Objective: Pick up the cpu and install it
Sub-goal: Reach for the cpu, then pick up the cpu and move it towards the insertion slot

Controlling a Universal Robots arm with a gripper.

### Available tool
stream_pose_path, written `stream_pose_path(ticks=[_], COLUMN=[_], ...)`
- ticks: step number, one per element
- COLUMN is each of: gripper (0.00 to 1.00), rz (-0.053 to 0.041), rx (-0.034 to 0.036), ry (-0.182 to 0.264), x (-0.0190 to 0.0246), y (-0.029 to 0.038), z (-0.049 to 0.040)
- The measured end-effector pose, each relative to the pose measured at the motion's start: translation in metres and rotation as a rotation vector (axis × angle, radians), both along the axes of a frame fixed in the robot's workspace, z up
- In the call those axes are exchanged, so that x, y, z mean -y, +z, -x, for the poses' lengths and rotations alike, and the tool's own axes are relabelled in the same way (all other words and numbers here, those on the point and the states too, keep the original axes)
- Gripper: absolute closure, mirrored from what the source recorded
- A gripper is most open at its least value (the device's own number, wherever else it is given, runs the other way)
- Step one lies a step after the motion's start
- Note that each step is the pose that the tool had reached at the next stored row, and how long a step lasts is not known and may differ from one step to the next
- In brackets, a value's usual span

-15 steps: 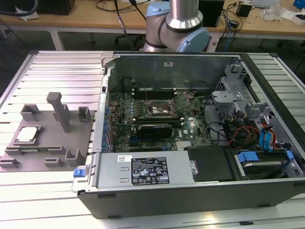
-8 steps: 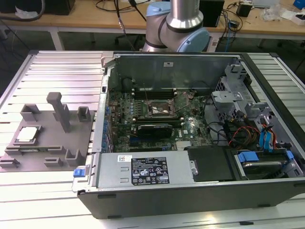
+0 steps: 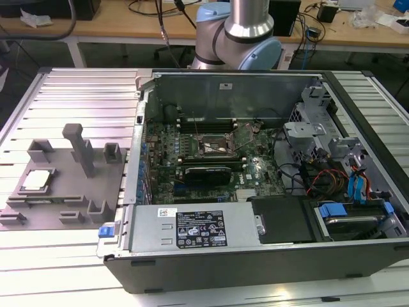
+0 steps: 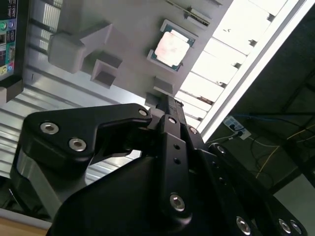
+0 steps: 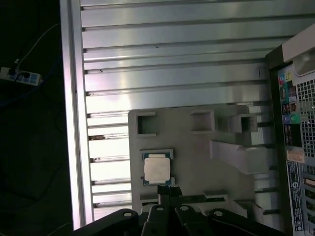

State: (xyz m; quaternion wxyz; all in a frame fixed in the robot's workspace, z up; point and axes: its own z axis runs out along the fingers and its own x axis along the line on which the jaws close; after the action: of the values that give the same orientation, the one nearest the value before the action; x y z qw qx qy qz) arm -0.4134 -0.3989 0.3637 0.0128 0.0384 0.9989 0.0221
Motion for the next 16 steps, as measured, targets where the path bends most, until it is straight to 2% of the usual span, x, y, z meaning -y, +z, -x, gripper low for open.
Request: stream_pose_path(ticks=[1,3,9,12,16], gripper=[0.89,0.89,0.89,0.89,0.89], rz=[-0.0001,0.0001,0.0000,0.0001,0.0001], rx=[0.0002,0.0000,0.0000,0.0000,0.0000], ry=[0.000,-0.003,-0.007,-0.007,-0.007], x=[0.0001,0.0008,0.0043,0.0053,0.0054], y=[-0.0021,-0.0104,-0.0257,-0.0314,-0.0321], z=[-0.0011,-0.0029,-0.0032,-0.0031,-0.0032])
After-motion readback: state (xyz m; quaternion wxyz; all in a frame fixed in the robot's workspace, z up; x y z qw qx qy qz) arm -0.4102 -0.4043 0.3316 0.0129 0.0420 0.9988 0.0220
